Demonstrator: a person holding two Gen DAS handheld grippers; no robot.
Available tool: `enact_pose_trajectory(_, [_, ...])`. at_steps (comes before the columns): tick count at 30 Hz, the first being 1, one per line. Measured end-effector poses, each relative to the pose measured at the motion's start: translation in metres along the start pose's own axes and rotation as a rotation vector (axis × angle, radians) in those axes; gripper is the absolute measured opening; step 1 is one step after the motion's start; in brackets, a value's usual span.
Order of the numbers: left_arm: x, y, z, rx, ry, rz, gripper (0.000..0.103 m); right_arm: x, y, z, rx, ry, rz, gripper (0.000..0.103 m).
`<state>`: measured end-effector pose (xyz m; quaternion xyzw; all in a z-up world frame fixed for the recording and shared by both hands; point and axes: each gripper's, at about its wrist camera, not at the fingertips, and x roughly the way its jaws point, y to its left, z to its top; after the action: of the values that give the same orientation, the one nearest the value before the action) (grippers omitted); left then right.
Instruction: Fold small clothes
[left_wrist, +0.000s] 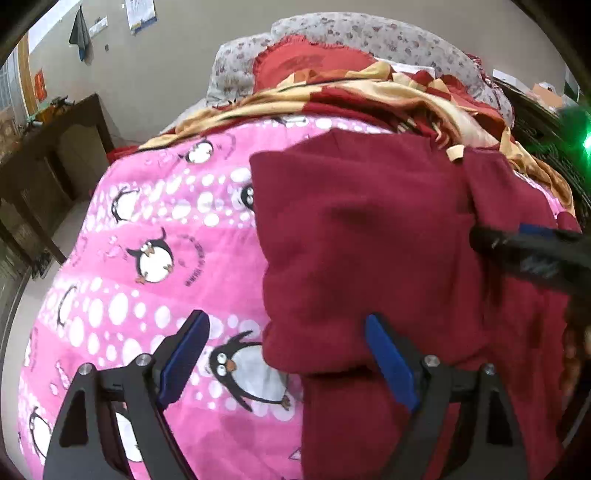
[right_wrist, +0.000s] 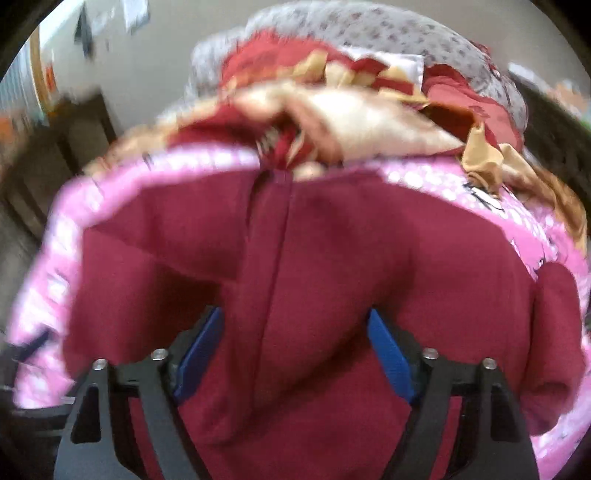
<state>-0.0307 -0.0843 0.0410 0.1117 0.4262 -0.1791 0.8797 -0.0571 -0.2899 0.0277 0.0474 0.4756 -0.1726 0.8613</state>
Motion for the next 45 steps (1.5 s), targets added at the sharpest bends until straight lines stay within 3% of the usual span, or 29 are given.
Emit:
enact_pose_trajectory(3, [-0.001, 0.000, -0.001, 0.010, -0.004, 0.000, 0.090, -0.014, -0.032, -0.016, 0.090, -0.032, 0.046, 0.082])
enact_pose_trajectory(8, [0.002, 0.002, -0.001, 0.005, -0.002, -0.013, 0.090, -0.051, -0.108, -0.062, 0.277, -0.026, 0.022, 0.082])
enact_pose_trajectory(12, [0.002, 0.000, -0.002, 0.005, -0.004, -0.005, 0.090, -0.069, -0.150, -0.077, 0.348, -0.065, 0.095, 0.082])
enact_pose_trajectory(18, [-0.011, -0.002, 0.000, 0.015, -0.020, 0.003, 0.090, -0.071, -0.152, -0.053, 0.267, -0.132, 0.102, 0.082])
enact_pose_trajectory(24, [-0.021, 0.000, 0.009, -0.009, -0.034, 0.006, 0.090, -0.032, -0.128, -0.022, 0.110, -0.124, 0.091, 0.080])
enact_pose_trajectory(26, [-0.023, 0.001, 0.013, -0.020, -0.036, 0.004, 0.090, -0.033, -0.125, -0.020, 0.069, -0.154, 0.087, 0.061])
enact_pose_trajectory(27, [-0.024, 0.000, 0.014, -0.022, -0.040, 0.002, 0.090, -0.035, -0.126, -0.019, 0.067, -0.148, 0.122, 0.032])
enact_pose_trajectory(31, [-0.025, -0.003, 0.018, -0.014, -0.053, -0.002, 0.090, -0.055, -0.131, -0.019, 0.052, -0.167, 0.119, 0.036])
enact_pose_trajectory(32, [-0.024, -0.003, 0.019, -0.013, -0.052, -0.003, 0.090, -0.060, -0.132, -0.019, 0.046, -0.173, 0.113, 0.040])
enact_pose_trajectory(34, [-0.021, -0.005, 0.018, -0.016, -0.046, -0.004, 0.090, -0.068, -0.134, -0.018, 0.046, -0.205, 0.097, 0.059])
enact_pose_trajectory(36, [-0.017, -0.005, 0.017, -0.024, -0.034, -0.006, 0.090, -0.067, -0.132, -0.014, 0.042, -0.208, 0.115, 0.066])
enact_pose_trajectory(41, [-0.014, -0.009, 0.016, -0.040, -0.018, -0.017, 0.090, -0.026, -0.111, -0.005, -0.058, -0.080, 0.111, 0.067])
enact_pose_trajectory(42, [-0.016, -0.010, 0.017, -0.036, -0.024, -0.017, 0.090, -0.024, -0.111, -0.007, -0.060, -0.080, 0.087, 0.058])
enact_pose_trajectory(43, [-0.017, -0.010, 0.018, -0.033, -0.030, -0.017, 0.090, -0.027, -0.113, -0.008, -0.052, -0.091, 0.086, 0.035])
enact_pose_trajectory(45, [-0.019, -0.011, 0.022, -0.027, -0.047, -0.015, 0.090, -0.038, -0.125, -0.011, -0.009, -0.121, 0.130, 0.033])
